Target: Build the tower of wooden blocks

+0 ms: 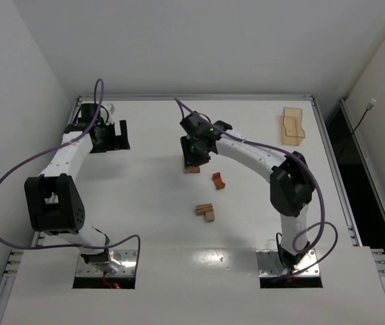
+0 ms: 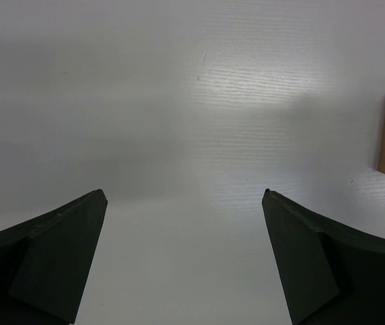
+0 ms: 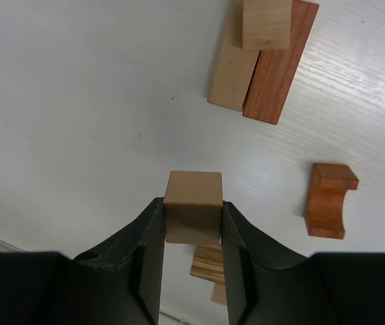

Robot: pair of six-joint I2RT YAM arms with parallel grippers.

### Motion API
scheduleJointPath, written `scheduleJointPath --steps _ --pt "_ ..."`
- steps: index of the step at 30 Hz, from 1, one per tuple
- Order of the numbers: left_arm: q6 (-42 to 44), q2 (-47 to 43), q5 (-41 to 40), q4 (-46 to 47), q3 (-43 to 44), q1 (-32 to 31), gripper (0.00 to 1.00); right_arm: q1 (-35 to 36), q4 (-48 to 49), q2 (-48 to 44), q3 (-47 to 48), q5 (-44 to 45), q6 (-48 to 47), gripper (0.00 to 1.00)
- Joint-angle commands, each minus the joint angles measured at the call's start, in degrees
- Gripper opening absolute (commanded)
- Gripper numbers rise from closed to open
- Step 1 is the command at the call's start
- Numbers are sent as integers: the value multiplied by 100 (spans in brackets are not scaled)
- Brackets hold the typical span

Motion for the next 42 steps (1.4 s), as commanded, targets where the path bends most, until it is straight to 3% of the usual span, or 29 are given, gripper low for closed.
scheduleJointPath --steps 1,9,23,42 --pt "-59 -290 -76 121 -82 177 100 -134 -171 314 570 -215 897 0" --pt "-59 -290 -23 121 -135 291 100 -390 -294 1043 1063 -312 960 0" --pt "-59 -176 29 121 -82 291 100 -495 -47 1396 1300 -145 204 0" --pt "-59 -123 29 121 -82 344 100 -495 58 1730 1415 -22 19 0"
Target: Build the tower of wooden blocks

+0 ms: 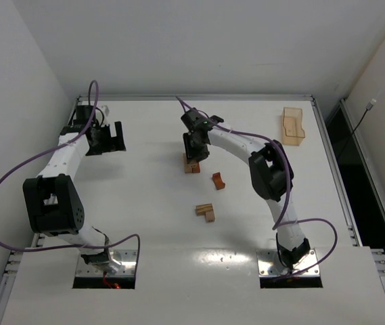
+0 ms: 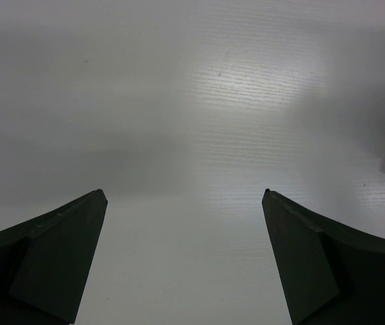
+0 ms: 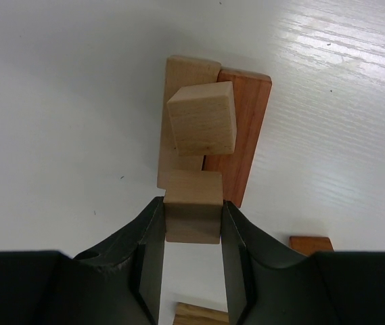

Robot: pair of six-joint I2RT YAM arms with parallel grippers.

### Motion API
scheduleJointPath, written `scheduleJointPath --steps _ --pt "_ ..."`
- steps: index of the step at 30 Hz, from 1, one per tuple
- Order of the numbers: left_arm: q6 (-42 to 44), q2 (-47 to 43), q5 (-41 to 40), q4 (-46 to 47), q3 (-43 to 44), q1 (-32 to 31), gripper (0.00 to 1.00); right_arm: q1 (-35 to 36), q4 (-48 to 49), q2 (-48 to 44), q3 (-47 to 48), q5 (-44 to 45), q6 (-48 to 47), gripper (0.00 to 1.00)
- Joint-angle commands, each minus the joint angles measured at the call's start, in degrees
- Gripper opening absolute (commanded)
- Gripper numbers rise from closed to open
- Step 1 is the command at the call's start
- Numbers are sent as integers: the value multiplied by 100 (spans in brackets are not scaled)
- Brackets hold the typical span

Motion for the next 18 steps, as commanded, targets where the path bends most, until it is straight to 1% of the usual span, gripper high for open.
scheduleJointPath --steps 1,14,17,18 --pt "-39 -70 58 106 60 86 100 -30 180 55 248 81 -38 0" --pt "-39 44 111 106 113 139 100 -83 233 327 423 134 -91 1" --pt "-39 105 111 106 166 139 100 -83 233 328 371 134 -91 14" --pt "-39 105 111 106 166 139 100 -83 233 328 371 134 -91 23"
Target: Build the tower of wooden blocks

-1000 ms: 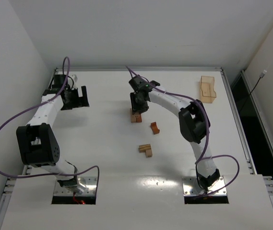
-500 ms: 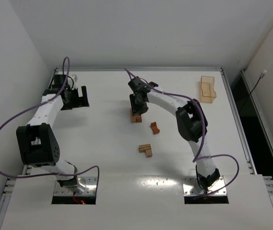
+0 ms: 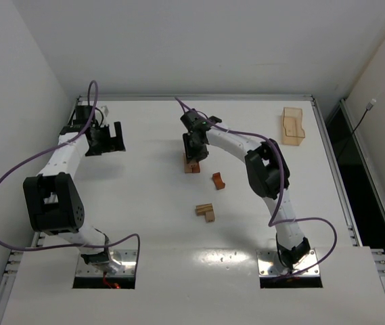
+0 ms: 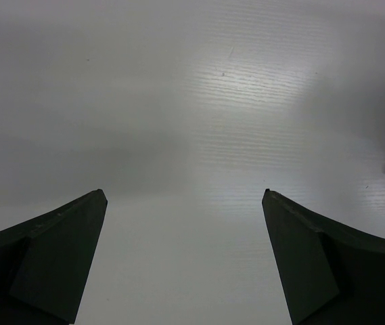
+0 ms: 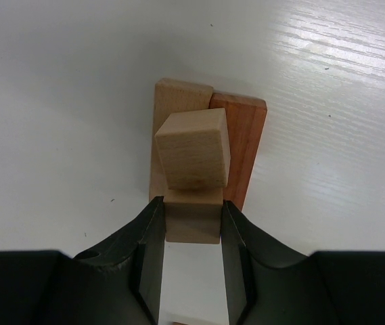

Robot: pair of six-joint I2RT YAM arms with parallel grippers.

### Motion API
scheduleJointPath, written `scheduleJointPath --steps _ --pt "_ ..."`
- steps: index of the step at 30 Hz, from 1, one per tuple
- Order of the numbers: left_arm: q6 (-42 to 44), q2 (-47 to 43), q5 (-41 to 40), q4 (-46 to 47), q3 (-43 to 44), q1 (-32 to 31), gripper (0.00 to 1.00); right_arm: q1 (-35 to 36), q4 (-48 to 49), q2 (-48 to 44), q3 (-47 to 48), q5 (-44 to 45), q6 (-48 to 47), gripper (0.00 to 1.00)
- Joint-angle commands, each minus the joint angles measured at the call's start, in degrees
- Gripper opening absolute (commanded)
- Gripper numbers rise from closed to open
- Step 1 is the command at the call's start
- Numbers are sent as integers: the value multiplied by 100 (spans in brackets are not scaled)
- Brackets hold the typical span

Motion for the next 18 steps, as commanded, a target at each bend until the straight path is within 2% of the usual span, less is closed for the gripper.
scheduleJointPath --steps 1,6,7,9,12,18 --pt "-39 70 87 103 161 91 100 -35 115 -9 198 92 -34 23" --pt "-39 70 87 103 161 91 100 -35 167 -9 145 40 -34 36" --pt "-39 70 87 103 161 91 100 -35 168 -9 145 39 -34 43" --pt "-39 70 87 103 161 91 100 -35 168 -61 92 39 -34 46" --pt "14 -52 139 103 109 91 100 -35 229 -114 -21 -145 -34 57" --pt "66 -280 315 156 -119 91 100 18 502 -641 -259 -251 -438 65"
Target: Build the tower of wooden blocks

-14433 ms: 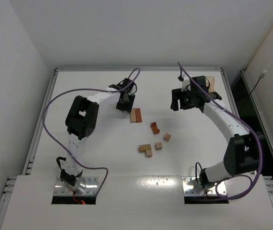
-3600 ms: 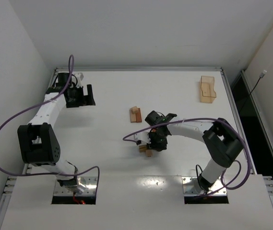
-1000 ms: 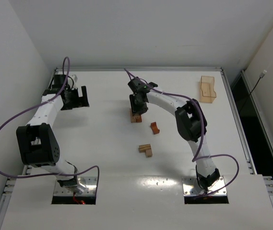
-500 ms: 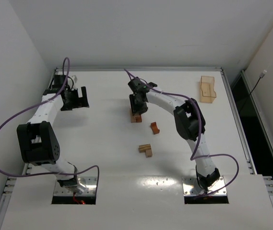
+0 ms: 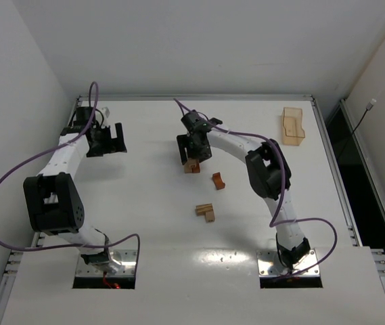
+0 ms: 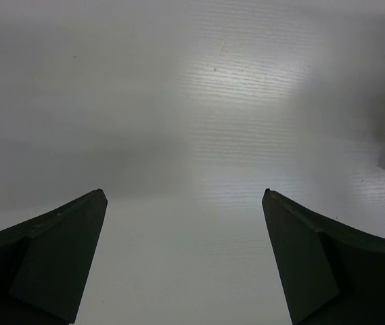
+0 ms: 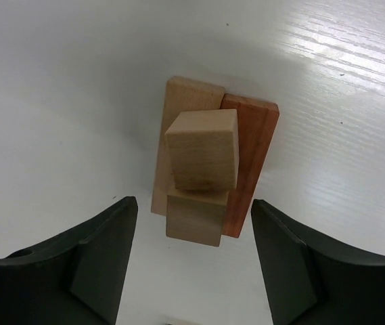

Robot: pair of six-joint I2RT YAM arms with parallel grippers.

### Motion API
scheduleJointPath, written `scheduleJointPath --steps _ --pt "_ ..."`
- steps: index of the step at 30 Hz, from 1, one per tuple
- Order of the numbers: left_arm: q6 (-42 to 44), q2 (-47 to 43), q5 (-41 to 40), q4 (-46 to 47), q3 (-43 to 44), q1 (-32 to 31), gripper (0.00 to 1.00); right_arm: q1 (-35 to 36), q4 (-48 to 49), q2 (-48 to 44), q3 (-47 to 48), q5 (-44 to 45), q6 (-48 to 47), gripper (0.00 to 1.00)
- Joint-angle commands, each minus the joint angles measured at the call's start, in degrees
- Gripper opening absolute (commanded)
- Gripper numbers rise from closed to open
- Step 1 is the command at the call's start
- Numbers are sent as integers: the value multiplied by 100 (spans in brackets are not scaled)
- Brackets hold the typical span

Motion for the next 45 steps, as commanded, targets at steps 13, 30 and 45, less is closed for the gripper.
scheduleJointPath --steps 13,30,45 --pt "867 -1666 1568 18 -955 -602 100 246 1086 -4308 -2903 -198 -1625 69" --pt "2854 222 402 -616 -41 -5922 78 -1704 446 -6756 -4022 2018 -3128 69" --pt "2433 802 -557 571 -146 -6371 78 -2751 50 -7504 -4435 1755 -2944 69"
